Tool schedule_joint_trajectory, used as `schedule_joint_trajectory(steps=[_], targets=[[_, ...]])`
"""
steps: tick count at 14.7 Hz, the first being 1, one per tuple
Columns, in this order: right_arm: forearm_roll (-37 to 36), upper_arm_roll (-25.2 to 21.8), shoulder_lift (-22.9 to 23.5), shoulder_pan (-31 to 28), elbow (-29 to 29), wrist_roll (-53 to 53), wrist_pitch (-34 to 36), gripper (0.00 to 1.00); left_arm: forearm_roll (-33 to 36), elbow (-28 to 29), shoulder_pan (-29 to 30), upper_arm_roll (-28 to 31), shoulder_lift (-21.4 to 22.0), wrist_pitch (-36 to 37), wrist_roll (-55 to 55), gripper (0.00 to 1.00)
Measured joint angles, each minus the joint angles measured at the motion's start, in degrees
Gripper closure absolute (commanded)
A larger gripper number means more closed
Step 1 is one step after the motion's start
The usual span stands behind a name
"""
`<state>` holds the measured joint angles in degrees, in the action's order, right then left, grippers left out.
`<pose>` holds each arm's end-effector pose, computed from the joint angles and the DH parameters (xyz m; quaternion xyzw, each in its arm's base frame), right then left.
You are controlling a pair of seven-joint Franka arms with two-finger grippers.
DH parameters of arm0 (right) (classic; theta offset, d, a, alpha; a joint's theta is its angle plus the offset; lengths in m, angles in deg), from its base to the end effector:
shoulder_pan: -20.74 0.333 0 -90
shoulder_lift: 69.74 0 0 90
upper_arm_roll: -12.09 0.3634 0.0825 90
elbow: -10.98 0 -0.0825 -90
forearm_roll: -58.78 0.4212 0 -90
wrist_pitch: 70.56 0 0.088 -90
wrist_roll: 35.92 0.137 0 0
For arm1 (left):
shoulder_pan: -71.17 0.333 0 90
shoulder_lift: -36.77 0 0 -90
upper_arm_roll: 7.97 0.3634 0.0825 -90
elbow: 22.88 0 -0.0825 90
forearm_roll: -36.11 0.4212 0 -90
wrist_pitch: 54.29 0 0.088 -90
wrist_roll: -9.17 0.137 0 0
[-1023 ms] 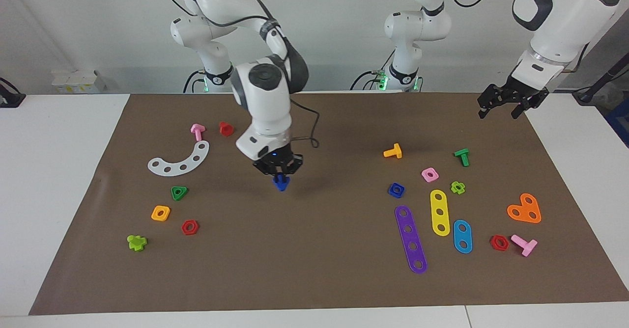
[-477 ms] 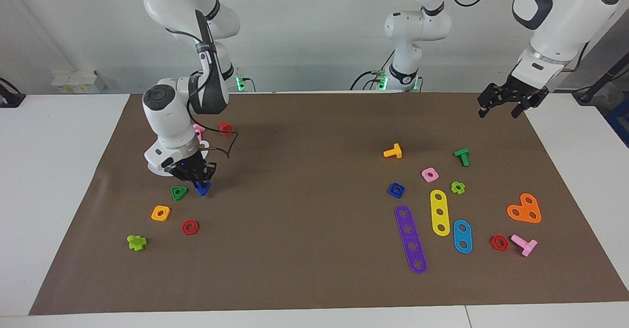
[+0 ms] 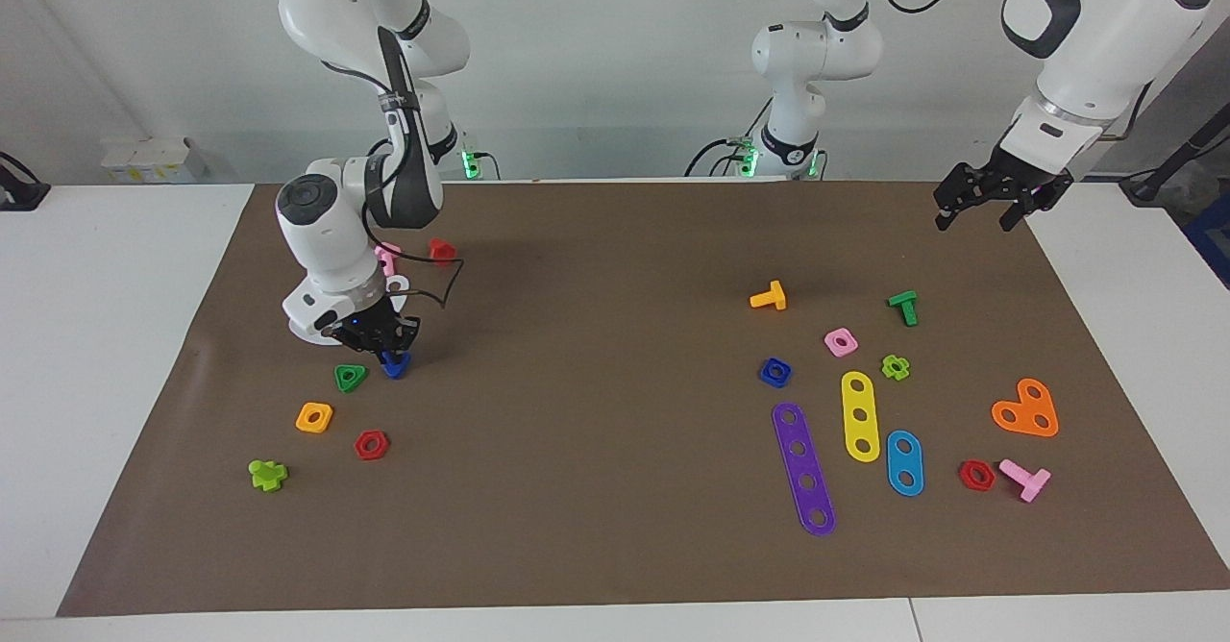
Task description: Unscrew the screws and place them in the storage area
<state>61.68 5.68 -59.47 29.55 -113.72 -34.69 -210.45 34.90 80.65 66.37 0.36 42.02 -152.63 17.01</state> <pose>0.6011 0.0268 0.3083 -0.9990 0.0071 -0.0434 0.0086 0.5649 0.0353 0.5860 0.9992 -0.0364 0.0017 0.0170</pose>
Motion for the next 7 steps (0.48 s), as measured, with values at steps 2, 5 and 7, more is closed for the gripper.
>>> schedule_joint_trajectory(steps=[2, 5, 7], targets=[[0.4, 0.2, 0.0, 0.0, -0.2, 0.0, -1.5, 1.00, 0.0, 0.1, 0.0, 0.0, 0.0, 0.0, 0.0, 0.00], [0.4, 0.2, 0.2, 0.0, -0.8, 0.0, -2.1, 0.00, 0.0, 0.1, 0.0, 0.0, 0.0, 0.0, 0.0, 0.00], [0.4, 0.2, 0.2, 0.3, -0.8, 0.0, -2.2, 0.00, 0.0, 0.1, 0.0, 0.0, 0.0, -0.1, 0.0, 0.00]])
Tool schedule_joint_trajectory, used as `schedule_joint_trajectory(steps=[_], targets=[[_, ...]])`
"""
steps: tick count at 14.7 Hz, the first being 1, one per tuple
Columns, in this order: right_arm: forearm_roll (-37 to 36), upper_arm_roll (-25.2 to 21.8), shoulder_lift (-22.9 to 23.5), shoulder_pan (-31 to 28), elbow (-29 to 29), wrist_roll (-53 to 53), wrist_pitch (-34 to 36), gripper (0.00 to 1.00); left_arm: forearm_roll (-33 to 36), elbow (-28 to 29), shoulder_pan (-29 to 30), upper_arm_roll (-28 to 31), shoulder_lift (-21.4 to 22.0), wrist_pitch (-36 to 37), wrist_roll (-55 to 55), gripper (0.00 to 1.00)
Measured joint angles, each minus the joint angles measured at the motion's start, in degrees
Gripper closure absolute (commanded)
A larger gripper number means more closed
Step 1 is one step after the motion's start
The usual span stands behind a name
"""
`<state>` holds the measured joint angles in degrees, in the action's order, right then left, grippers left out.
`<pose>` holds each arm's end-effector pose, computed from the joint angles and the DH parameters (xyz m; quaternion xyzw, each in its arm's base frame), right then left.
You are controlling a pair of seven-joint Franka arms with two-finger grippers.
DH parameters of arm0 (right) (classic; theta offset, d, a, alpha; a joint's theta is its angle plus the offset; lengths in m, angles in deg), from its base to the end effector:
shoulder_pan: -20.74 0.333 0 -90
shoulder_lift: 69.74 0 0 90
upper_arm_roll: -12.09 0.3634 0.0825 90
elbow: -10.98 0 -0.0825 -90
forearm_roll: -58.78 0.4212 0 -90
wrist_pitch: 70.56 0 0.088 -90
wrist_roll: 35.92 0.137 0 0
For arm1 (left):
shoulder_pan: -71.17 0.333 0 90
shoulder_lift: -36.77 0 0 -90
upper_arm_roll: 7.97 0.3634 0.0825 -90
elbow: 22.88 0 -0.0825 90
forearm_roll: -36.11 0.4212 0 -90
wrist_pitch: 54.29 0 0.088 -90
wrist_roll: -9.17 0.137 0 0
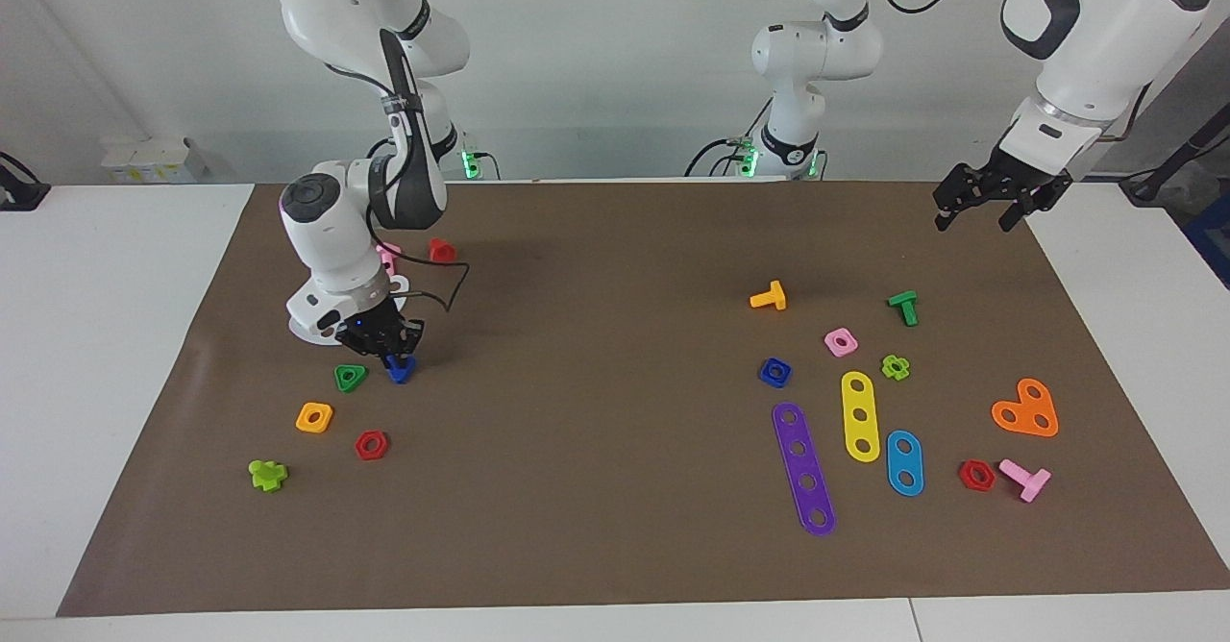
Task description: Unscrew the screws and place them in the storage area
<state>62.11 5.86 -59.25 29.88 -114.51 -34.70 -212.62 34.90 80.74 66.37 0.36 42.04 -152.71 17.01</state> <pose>0.6005 0.0319 0.3035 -0.9985 0.0058 -0.0534 0.0112 0.5648 0.0353 0.5855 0.9992 -0.0364 0.0018 0.0170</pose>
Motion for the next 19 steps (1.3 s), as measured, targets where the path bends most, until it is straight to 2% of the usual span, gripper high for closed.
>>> schedule_joint_trajectory(steps=[3, 8, 12, 14, 16, 19], targets=[[0.0, 0.0, -0.5, 0.4, 3.0, 0.3, 1.5, 0.00, 0.0, 0.0, 0.0, 0.0, 0.0, 0.0, 0.0, 0.00], [-0.3, -0.9, -5.2, -2.1, 19.5, 1.8, 25.1, 0.00, 0.0, 0.0, 0.0, 0.0, 0.0, 0.0, 0.0, 0.00], [-2.8, -1.1, -10.9, -4.6, 26.8, 1.8, 40.3, 0.00, 0.0, 0.0, 0.0, 0.0, 0.0, -0.1, 0.0, 0.00], [-3.1, -1.1, -11.9, -5.0, 31.5, 1.8, 47.3, 0.00, 0.0, 0.0, 0.0, 0.0, 0.0, -0.1, 0.0, 0.00], [-3.3, -0.8, -11.9, -4.9, 35.6, 1.9, 51.6, 0.00, 0.0, 0.0, 0.0, 0.0, 0.0, -0.1, 0.0, 0.00], [-3.4, -0.1, -11.5, -4.8, 36.1, 3.6, 52.8, 0.00, 0.0, 0.0, 0.0, 0.0, 0.0, -0.1, 0.0, 0.00]])
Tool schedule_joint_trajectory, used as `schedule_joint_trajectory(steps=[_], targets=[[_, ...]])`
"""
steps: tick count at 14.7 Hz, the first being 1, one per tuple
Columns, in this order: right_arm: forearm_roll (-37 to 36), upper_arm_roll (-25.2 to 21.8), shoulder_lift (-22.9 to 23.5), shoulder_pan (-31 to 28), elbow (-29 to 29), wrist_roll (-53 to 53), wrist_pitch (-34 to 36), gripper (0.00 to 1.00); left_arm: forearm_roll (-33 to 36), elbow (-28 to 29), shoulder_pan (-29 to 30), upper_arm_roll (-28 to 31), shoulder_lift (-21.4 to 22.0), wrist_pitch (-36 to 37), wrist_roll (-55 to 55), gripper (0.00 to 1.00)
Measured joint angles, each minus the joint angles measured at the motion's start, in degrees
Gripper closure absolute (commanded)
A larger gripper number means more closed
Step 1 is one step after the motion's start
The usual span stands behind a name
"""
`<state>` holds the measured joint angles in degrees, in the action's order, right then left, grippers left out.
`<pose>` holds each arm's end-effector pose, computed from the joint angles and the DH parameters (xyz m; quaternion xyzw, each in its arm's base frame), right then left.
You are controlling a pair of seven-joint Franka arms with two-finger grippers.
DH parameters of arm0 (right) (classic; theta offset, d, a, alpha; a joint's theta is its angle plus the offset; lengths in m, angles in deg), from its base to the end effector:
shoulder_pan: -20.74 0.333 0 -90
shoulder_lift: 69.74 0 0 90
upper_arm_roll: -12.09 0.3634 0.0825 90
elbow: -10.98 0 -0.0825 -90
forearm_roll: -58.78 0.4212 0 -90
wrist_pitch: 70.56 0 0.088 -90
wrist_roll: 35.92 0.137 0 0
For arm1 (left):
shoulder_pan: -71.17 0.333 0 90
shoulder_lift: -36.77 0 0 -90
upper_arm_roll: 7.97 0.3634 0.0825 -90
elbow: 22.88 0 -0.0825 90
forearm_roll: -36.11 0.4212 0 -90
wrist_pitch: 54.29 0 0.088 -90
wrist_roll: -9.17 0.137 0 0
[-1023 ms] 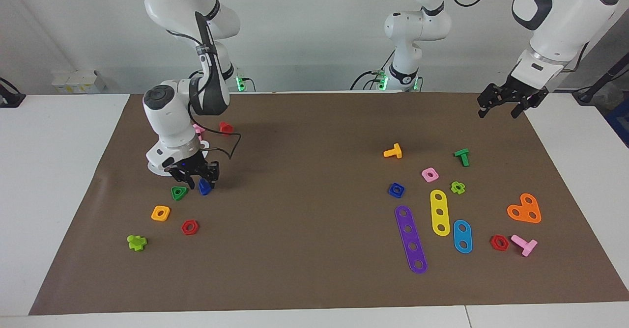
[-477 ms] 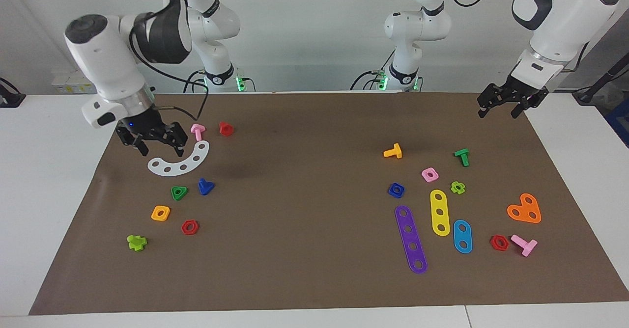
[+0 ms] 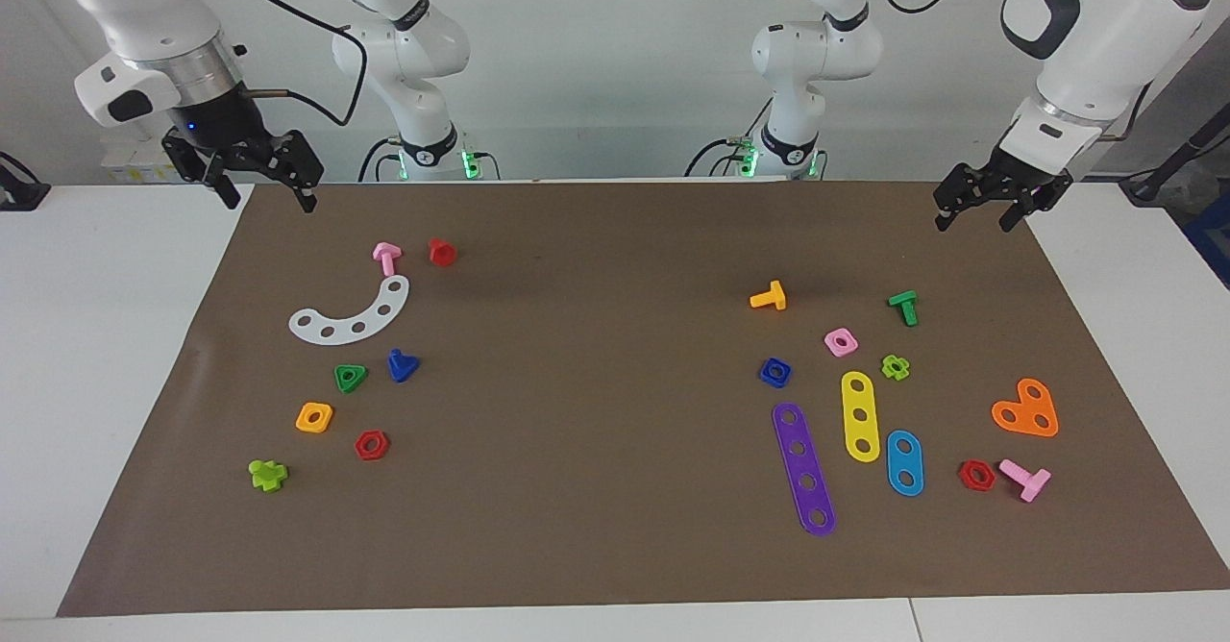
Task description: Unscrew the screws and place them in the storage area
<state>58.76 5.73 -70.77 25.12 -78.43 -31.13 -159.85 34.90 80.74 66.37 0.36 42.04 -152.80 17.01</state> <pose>0.5845 -0.0209 0.6565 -0.9982 0.0590 -0.0079 0.0010 0.5650 0.0353 0.5856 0.9992 -0.0363 0.0026 0.0169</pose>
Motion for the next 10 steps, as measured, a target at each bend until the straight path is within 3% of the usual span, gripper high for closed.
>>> schedule_joint_trajectory(steps=[10], targets=[[-0.4, 0.3, 0.5, 0.1, -0.6, -0.2, 1.2, 0.00, 0.0, 0.0, 0.0, 0.0, 0.0, -0.2, 0.0, 0.00]])
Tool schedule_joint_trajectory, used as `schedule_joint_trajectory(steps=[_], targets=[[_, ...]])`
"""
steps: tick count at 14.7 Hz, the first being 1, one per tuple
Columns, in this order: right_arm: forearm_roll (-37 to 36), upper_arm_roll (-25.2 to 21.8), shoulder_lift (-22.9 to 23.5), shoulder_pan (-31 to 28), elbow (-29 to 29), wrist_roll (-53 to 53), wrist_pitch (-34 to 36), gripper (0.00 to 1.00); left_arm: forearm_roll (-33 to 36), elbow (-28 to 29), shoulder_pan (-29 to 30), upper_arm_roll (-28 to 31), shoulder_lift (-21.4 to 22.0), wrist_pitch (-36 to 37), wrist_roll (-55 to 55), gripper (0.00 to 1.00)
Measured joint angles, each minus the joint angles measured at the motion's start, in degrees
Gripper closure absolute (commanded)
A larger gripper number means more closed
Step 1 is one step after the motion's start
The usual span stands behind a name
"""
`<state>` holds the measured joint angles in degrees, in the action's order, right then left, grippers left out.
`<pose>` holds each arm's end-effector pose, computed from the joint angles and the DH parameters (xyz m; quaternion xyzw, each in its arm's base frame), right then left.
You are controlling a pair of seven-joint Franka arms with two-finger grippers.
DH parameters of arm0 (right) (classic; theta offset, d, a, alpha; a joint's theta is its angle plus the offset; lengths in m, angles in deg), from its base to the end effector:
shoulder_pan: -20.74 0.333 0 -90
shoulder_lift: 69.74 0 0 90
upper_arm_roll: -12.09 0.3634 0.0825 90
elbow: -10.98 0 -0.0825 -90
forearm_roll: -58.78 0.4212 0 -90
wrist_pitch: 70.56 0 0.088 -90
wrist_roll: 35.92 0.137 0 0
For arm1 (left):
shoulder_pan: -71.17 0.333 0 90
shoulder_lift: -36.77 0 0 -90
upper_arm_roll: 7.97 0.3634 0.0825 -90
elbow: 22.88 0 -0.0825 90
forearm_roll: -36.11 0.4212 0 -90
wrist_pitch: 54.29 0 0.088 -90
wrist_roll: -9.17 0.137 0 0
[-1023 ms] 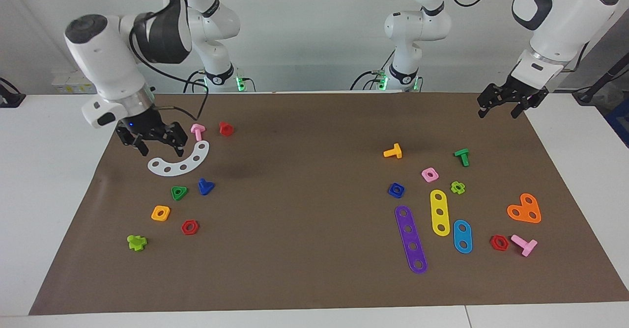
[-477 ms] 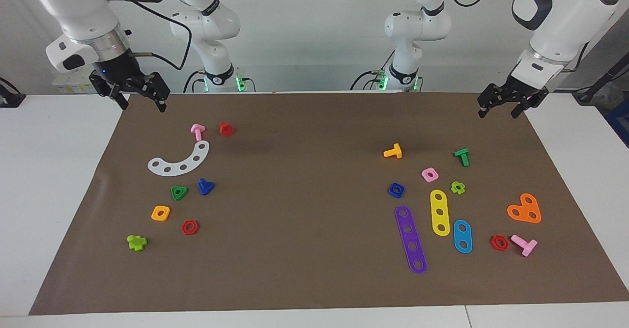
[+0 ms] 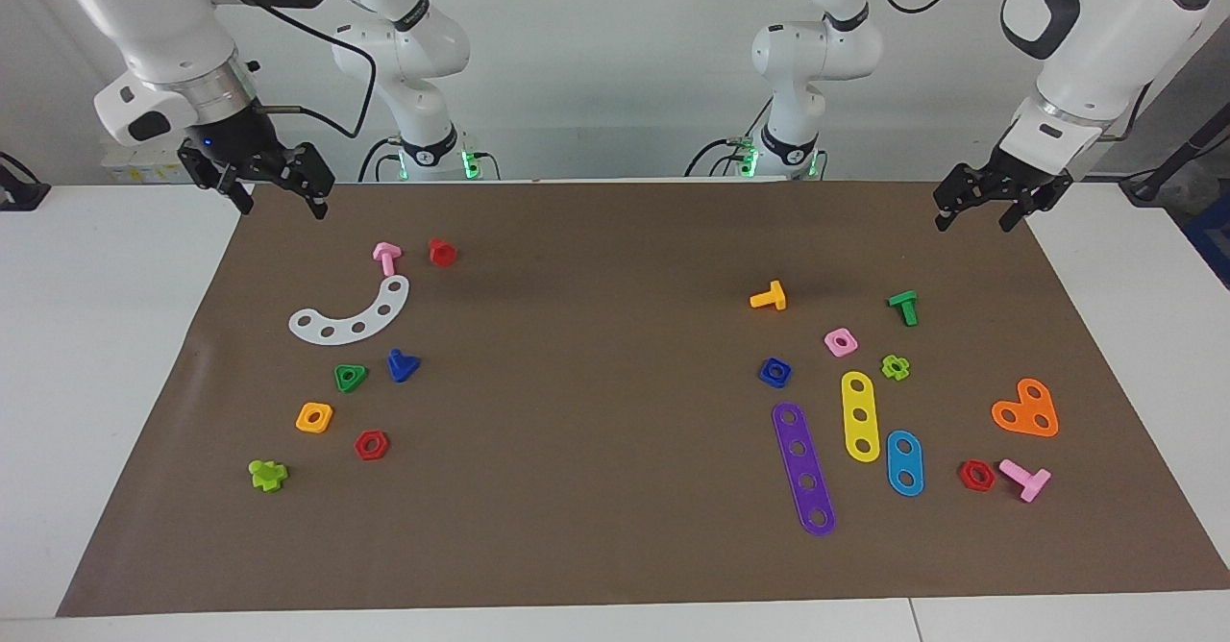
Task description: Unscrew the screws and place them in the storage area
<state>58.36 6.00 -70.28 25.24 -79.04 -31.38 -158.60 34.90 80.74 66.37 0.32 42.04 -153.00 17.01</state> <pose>0.5838 -0.0175 0.6443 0.9985 -0.0535 -0.0125 0.0035 0.5655 0.0349 0.5860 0.9992 -0.0367 0.0043 0.0167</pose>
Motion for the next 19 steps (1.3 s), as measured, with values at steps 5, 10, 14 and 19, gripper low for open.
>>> schedule_joint_trajectory(steps=[5, 10, 14, 19], targets=[[-0.1, 0.0, 0.0, 0.2, -0.2, -0.7, 0.1, 0.00, 0.0, 0.0, 0.0, 0.0, 0.0, -1.4, 0.0, 0.00], [-0.1, 0.0, 0.0, 0.2, -0.3, -0.7, 0.1, 0.00, 0.0, -0.5, 0.0, -0.2, 0.0, -2.6, 0.0, 0.00], [-0.1, 0.0, 0.0, 0.2, -0.3, -0.7, 0.1, 0.00, 0.0, -3.5, 0.0, -1.6, -0.2, -0.8, -1.6, 0.00], [-0.1, 0.0, 0.0, 0.2, -0.3, -0.7, 0.1, 0.00, 0.5, -7.4, 1.4, -7.7, -0.4, 4.2, -5.0, 0.00]])
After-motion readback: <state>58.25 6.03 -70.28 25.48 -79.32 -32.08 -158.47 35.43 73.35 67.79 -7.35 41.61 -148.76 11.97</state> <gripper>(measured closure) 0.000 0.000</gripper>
